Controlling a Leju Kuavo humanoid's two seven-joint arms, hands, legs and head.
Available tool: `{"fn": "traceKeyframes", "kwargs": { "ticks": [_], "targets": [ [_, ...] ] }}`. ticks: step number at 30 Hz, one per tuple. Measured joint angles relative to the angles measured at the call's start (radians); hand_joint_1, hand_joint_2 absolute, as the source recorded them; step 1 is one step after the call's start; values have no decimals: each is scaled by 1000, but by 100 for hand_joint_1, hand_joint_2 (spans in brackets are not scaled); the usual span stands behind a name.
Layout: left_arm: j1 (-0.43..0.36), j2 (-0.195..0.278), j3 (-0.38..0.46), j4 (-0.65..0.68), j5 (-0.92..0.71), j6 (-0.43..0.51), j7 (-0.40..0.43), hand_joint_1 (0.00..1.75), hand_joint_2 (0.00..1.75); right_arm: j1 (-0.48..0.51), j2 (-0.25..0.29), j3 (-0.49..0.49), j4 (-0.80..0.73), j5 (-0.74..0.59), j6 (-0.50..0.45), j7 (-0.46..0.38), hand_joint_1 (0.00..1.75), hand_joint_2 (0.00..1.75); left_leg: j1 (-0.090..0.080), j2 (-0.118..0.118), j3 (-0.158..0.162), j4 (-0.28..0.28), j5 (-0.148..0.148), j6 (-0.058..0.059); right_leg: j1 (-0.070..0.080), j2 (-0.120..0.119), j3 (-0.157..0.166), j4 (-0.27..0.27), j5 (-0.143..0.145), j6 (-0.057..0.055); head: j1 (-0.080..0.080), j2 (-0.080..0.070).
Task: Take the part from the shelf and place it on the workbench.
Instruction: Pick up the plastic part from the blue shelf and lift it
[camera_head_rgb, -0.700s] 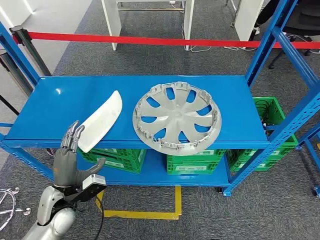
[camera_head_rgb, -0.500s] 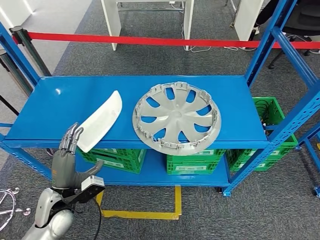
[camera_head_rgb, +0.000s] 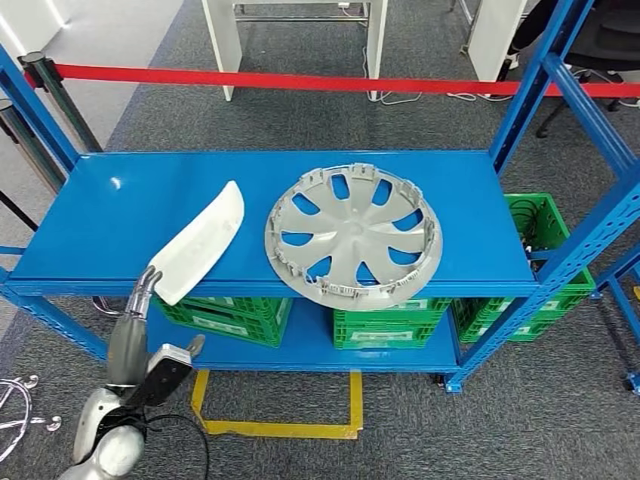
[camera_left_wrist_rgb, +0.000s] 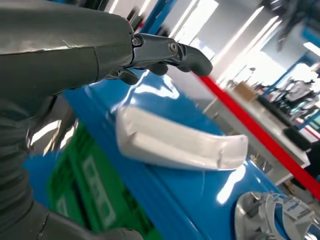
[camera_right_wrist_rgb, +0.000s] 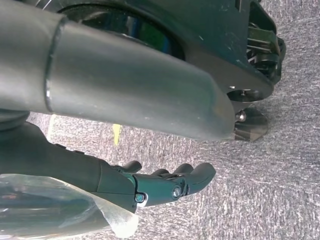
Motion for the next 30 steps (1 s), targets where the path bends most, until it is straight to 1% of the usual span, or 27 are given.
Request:
{"fn": "traceKeyframes", "kwargs": {
  "ticks": [2,4,9,18,30],
  "targets": [
    [-1,-19,19,23,100,-33,-32,0,175,1,0,-1,2,0,-2,-2,0,0,0,0,0,0,0,0,0,0,0,0,0,0,0,0],
    [-1,-33,38,43,159,-62,-51,0,175,2,0,-1,3,1,-4,-3,0,0,0,0,0,0,0,0,0,0,0,0,0,0,0,0],
    [-1,-54,78,73,222,-106,-71,0,175,4,0,-1,8,3,-6,-3,0,0,0,0,0,0,0,0,0,0,0,0,0,0,0,0],
    [-2,-66,101,95,226,-111,-71,0,175,4,0,-2,11,4,-5,-3,0,0,0,0,0,0,0,0,0,0,0,0,0,0,0,0],
    [-49,-54,107,134,106,-100,-38,0,175,4,-1,-2,12,8,6,0,0,0,0,0,0,0,0,0,0,0,0,0,0,0,0,0]
  ]
}}
